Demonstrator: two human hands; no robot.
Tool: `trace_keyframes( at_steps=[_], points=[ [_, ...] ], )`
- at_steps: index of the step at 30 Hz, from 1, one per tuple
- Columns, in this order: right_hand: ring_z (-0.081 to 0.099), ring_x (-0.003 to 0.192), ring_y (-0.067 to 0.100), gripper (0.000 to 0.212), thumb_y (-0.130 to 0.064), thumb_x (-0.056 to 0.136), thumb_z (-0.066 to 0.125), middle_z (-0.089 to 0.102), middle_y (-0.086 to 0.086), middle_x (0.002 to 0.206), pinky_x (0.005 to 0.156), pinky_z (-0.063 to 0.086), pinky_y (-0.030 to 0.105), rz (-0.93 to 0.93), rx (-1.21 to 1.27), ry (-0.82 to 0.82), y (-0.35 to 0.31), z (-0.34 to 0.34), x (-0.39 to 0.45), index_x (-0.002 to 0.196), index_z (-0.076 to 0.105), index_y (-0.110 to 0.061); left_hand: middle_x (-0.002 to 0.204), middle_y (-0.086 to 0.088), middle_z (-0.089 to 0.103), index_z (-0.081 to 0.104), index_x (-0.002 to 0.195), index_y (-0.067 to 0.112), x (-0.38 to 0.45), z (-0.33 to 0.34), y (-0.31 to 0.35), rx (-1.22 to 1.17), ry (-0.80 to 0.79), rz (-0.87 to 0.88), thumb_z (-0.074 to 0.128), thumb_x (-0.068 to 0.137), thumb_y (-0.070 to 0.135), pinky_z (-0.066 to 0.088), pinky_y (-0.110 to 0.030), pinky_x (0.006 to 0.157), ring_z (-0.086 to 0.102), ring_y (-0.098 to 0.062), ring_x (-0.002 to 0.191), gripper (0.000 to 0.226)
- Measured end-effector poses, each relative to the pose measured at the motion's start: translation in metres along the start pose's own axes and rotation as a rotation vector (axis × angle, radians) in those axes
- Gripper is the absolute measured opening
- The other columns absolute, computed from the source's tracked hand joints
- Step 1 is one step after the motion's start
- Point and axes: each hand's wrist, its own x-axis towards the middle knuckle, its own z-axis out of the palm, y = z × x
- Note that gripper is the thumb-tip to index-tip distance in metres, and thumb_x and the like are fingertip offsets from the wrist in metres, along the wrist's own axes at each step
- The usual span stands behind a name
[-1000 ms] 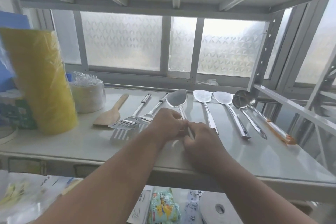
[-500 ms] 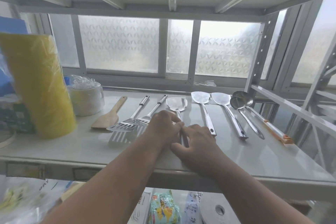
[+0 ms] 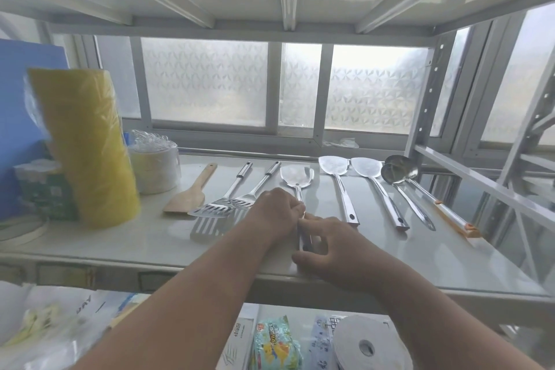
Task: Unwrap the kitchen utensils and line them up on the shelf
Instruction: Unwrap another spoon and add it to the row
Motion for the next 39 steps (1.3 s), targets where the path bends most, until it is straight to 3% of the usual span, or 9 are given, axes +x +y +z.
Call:
trace_keyframes(
  at_steps=[4,7,10,14,17,21,26,30,39],
  points=[
    [0.048,0.089,-0.001,0.039,-0.060,0.085,0.060,0.055,-0.025,0.100,0.082,0.045,0.030,-0.034,-0.094,-0.003,0.005,0.005,0.004,0.112,0.065,-0.033,0.097,0.005,0.081,0.084,0.089,0.029,0.000,-0.004,0.006,0.036,-0.008,-0.013,0.064,0.099,0.042,0.059,-0.041,0.094,0.074,-0.017,0.096,0.026],
    [0.043,0.106,0.007,0.044,-0.062,0.088,0.057,0.051,-0.025,0.107,0.091,0.041,0.036,-0.029,-0.157,0.009,0.005,0.006,0.004,0.122,0.062,-0.035,0.096,0.003,0.081,0.085,0.088,0.028,0.004,-0.008,0.007,0.073,-0.015,-0.004,0.065,0.100,0.039,0.059,-0.039,0.093,0.074,-0.017,0.096,0.026],
    [0.040,0.120,0.011,0.045,-0.062,0.092,0.050,0.056,-0.023,0.125,0.101,0.037,0.039,-0.063,-0.272,0.057,0.004,0.008,0.003,0.126,0.061,-0.035,0.084,-0.001,0.076,0.083,0.081,0.024,0.010,-0.011,0.010,0.136,-0.025,0.020,0.064,0.102,0.036,0.057,-0.036,0.081,0.071,-0.021,0.090,0.031],
    [0.044,0.123,0.015,0.052,-0.064,0.094,0.044,0.060,-0.014,0.134,0.102,0.039,0.040,-0.078,-0.404,0.070,0.001,0.005,0.005,0.131,0.061,-0.032,0.071,0.001,0.061,0.061,0.059,0.025,0.019,-0.008,0.014,0.210,-0.024,0.014,0.063,0.101,0.032,0.042,-0.031,0.067,0.062,-0.025,0.078,0.042],
    [0.045,0.122,0.016,0.047,-0.062,0.096,0.048,0.063,-0.011,0.125,0.099,0.038,0.037,-0.070,-0.450,0.053,-0.001,0.000,0.007,0.127,0.064,-0.031,0.078,-0.002,0.066,0.069,0.067,0.021,0.024,-0.010,0.017,0.230,-0.056,0.024,0.062,0.099,0.030,0.043,-0.030,0.063,0.066,-0.026,0.078,0.034],
    [0.046,0.118,0.016,0.041,-0.061,0.095,0.051,0.065,-0.009,0.113,0.095,0.038,0.035,-0.060,-0.449,0.061,0.001,-0.001,0.012,0.116,0.068,-0.030,0.083,-0.005,0.073,0.080,0.082,0.018,0.030,-0.011,0.017,0.231,-0.088,0.017,0.063,0.098,0.032,0.056,-0.034,0.071,0.072,-0.027,0.085,0.027],
    [0.047,0.117,0.016,0.049,-0.066,0.089,0.044,0.067,-0.007,0.105,0.096,0.040,0.038,-0.027,-0.434,0.040,0.008,-0.002,0.021,0.112,0.069,-0.030,0.103,-0.009,0.075,0.078,0.101,0.013,0.044,-0.003,0.018,0.261,-0.086,0.011,0.061,0.102,0.036,0.058,-0.038,0.083,0.072,-0.028,0.096,0.029],
    [0.047,0.117,0.017,0.034,-0.059,0.094,0.054,0.065,-0.006,0.100,0.098,0.037,0.037,-0.017,-0.421,0.054,0.012,-0.004,0.028,0.102,0.068,-0.029,0.109,-0.006,0.075,0.076,0.106,0.015,0.055,0.001,0.018,0.301,-0.086,-0.003,0.059,0.102,0.039,0.060,-0.044,0.092,0.071,-0.027,0.100,0.029],
    [0.047,0.113,0.018,0.032,-0.058,0.095,0.053,0.061,-0.007,0.094,0.096,0.034,0.035,0.016,-0.436,0.042,0.024,-0.004,0.046,0.099,0.067,-0.030,0.113,-0.013,0.071,0.069,0.107,0.009,0.080,0.009,0.021,0.362,-0.078,0.004,0.062,0.103,0.035,0.050,-0.037,0.074,0.071,-0.033,0.105,0.028]
  ],
)
